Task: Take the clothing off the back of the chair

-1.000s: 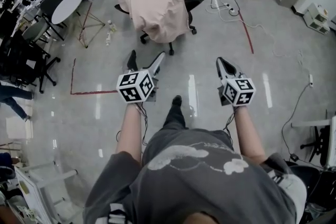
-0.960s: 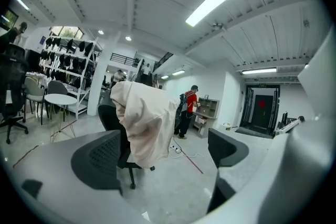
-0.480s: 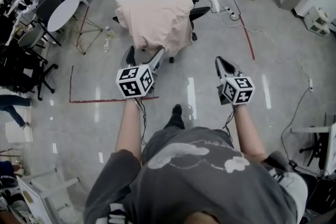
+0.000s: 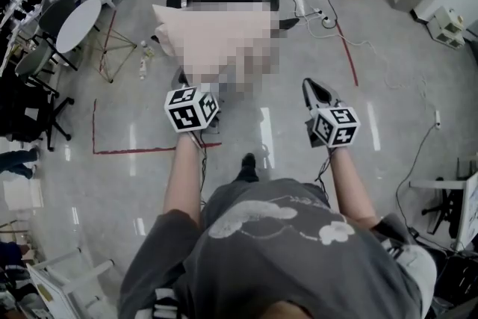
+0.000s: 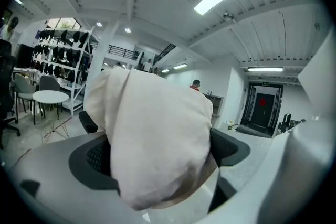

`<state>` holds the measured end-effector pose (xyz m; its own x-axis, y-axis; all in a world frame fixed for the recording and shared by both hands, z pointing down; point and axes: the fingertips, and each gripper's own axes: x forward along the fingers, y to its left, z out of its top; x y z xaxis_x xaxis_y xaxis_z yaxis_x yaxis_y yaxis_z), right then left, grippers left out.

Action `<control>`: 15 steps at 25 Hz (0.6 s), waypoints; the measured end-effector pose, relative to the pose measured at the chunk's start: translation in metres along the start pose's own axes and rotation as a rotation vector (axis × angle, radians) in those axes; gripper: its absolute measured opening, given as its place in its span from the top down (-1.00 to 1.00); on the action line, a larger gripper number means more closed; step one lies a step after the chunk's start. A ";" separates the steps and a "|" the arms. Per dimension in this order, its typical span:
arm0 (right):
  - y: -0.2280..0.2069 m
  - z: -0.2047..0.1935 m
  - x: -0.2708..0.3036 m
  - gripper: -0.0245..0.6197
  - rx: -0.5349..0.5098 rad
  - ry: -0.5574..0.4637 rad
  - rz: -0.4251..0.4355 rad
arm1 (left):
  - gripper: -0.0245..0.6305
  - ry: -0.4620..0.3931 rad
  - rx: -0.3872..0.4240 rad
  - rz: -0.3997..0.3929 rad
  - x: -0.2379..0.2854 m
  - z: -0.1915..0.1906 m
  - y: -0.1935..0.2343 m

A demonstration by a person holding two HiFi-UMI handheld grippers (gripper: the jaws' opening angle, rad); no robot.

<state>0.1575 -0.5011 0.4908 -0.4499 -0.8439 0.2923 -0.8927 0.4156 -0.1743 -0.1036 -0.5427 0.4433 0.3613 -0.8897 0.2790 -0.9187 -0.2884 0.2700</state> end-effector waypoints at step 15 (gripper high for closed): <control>-0.027 0.007 0.024 0.94 0.012 0.010 -0.039 | 0.57 0.121 0.068 -0.034 0.032 0.007 -0.003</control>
<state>0.1709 -0.5350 0.4961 -0.4148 -0.8560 0.3086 -0.9094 0.3781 -0.1736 -0.0901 -0.5730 0.4447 0.4053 -0.8310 0.3810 -0.9128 -0.3447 0.2190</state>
